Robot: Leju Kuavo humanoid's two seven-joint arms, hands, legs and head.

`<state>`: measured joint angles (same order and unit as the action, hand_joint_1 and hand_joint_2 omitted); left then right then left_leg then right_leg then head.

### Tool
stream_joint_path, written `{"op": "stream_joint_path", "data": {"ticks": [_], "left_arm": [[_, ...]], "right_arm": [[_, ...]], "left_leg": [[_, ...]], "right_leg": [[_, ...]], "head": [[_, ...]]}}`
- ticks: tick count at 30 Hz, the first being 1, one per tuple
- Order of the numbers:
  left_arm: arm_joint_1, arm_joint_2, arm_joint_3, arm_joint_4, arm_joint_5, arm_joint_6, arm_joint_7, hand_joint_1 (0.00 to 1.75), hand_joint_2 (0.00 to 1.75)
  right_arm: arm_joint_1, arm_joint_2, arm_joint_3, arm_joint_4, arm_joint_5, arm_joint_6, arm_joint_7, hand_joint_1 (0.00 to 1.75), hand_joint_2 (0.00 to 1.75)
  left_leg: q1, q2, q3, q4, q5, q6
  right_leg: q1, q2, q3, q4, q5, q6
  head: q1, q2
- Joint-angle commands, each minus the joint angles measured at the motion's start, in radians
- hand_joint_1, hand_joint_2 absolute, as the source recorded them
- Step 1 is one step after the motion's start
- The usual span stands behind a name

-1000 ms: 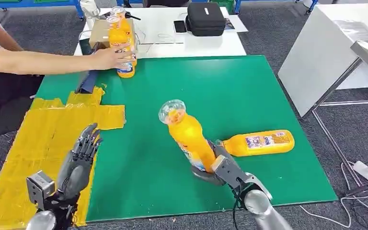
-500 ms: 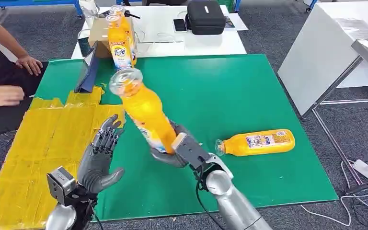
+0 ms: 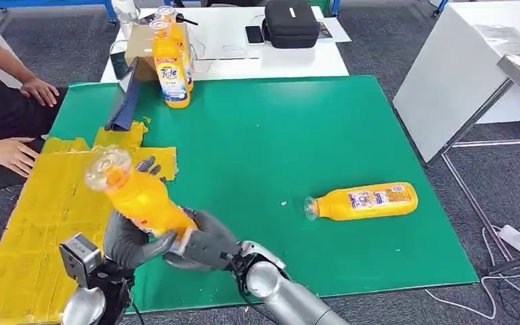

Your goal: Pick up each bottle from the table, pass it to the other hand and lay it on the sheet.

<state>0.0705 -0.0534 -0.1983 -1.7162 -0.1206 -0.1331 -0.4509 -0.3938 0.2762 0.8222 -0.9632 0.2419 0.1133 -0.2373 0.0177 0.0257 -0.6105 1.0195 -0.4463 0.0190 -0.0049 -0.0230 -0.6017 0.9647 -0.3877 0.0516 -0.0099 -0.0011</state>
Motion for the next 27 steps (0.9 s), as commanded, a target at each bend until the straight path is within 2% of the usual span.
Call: {"op": "stream_joint_path", "data": {"ticks": [1,4,7,8,9,13,18,27], "left_arm": [[-0.073,0.041,-0.052,0.124,-0.062,-0.010,0.051,0.00,1.75],[-0.072,0.039,-0.052,0.120,-0.062,-0.011,0.052,0.00,1.75],[-0.088,0.075,-0.075,0.159,-0.115,-0.020,0.095,0.00,1.75],[-0.090,0.072,-0.071,0.173,-0.113,-0.018,0.086,0.31,1.75],[-0.089,0.067,-0.064,0.179,-0.106,-0.021,0.074,1.75,1.75],[-0.068,0.068,-0.052,0.147,-0.096,-0.034,0.043,1.75,1.75],[-0.041,0.072,-0.040,0.095,-0.100,-0.043,0.028,1.75,1.75],[-0.038,0.077,-0.037,0.075,-0.150,-0.015,0.017,1.75,1.75]], "right_arm": [[-0.022,0.004,0.220,0.102,0.043,-0.006,0.013,1.62,1.75],[-0.024,0.002,0.220,0.100,0.042,-0.006,0.014,1.61,1.75],[-0.033,0.000,0.230,0.095,0.043,-0.009,0.017,1.62,1.75],[-0.035,-0.002,0.231,0.093,0.044,-0.010,0.022,1.62,1.75],[-0.033,-0.004,0.229,0.092,0.043,-0.013,0.024,1.59,1.75],[-0.036,-0.025,0.201,0.085,0.049,-0.050,0.031,1.59,1.75],[-0.050,-0.101,0.089,0.006,0.059,-0.099,0.041,1.57,1.75],[-0.043,-0.133,0.016,-0.037,0.074,-0.125,0.054,1.54,1.75]], "left_leg": [[0.000,-0.003,0.002,-0.002,0.000,0.000],[0.000,-0.003,0.002,-0.001,0.000,0.000],[0.000,-0.003,0.002,-0.001,0.000,0.000],[-0.001,-0.005,0.004,-0.002,0.000,0.000],[0.000,-0.003,0.002,-0.002,0.000,0.000],[0.000,-0.002,0.001,-0.001,0.000,0.000],[-0.001,-0.005,0.002,-0.001,0.000,0.000],[-0.001,-0.004,0.001,-0.001,0.000,0.000]], "right_leg": [[0.000,0.000,0.002,-0.001,-0.001,-0.001],[0.000,-0.001,0.002,0.000,-0.001,-0.001],[0.000,-0.001,0.002,0.000,-0.001,-0.001],[-0.001,-0.001,0.003,0.000,-0.002,-0.002],[0.000,-0.001,0.002,-0.001,-0.001,-0.001],[0.000,0.000,0.001,0.000,-0.001,-0.001],[-0.001,-0.002,0.001,0.000,-0.001,-0.001],[-0.001,-0.001,0.001,0.001,-0.001,-0.001]], "head": [[0.000,0.000],[0.000,0.000],[0.001,0.000],[0.000,0.000],[0.001,0.000],[0.001,0.000],[0.001,0.000],[0.000,0.000]]}}
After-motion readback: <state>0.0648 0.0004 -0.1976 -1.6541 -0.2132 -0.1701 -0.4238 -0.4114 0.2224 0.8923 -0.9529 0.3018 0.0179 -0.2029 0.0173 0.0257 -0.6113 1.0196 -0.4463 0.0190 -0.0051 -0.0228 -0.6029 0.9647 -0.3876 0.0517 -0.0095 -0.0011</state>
